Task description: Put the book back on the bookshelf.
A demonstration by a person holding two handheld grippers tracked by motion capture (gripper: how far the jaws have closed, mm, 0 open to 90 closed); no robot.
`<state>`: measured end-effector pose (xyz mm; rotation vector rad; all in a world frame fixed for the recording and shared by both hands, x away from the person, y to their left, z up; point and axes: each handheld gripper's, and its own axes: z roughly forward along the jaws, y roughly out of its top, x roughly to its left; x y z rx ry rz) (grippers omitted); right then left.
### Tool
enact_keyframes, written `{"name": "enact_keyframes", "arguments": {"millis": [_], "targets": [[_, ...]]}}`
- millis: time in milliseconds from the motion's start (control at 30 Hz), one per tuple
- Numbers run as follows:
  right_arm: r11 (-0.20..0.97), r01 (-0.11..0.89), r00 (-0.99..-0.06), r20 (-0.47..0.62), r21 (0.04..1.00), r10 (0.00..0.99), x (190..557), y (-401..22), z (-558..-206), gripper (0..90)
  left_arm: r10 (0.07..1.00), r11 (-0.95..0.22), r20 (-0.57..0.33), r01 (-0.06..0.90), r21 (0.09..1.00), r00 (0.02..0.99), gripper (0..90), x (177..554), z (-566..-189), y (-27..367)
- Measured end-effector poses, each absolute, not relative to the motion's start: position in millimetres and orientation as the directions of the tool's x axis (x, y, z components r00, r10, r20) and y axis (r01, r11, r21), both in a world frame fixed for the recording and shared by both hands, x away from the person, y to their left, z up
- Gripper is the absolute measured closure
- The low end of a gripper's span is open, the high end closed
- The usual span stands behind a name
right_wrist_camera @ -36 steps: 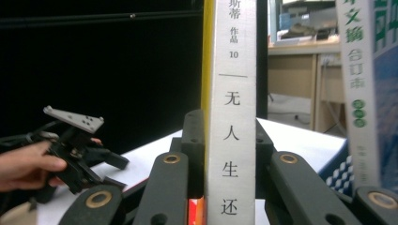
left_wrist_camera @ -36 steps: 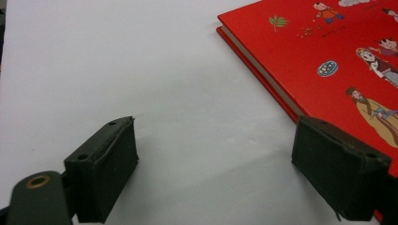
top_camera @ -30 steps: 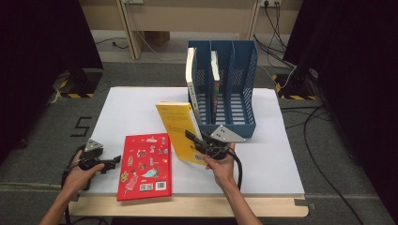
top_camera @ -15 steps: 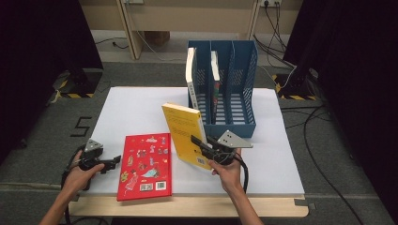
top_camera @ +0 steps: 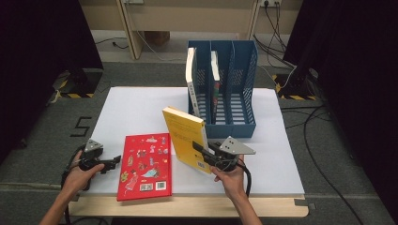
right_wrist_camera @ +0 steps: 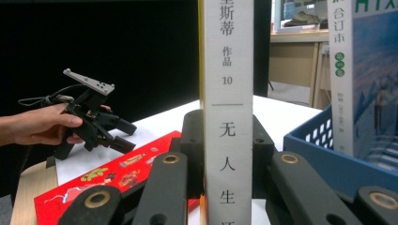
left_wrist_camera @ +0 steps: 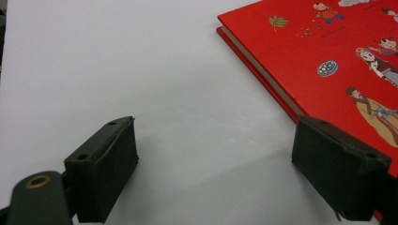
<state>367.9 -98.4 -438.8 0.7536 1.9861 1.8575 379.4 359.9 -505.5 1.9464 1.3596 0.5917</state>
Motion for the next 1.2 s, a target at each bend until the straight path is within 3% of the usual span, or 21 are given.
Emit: {"name": "enact_keyframes", "arguments": {"millis": [933,1200], "targets": [[0.092,0.172,-0.795,0.083,0.981,0.601,352,-117,-447,74.6,0.936,-0.223,-0.014,0.626,0.747,0.351,13.4,379,-506,360],[0.111,0.170,-0.823,0.079,0.979,0.563,354,-114,-450,67.6,0.936,-0.223,-0.015,0.626,0.747,0.351,13.4,379,-506,360]]}}
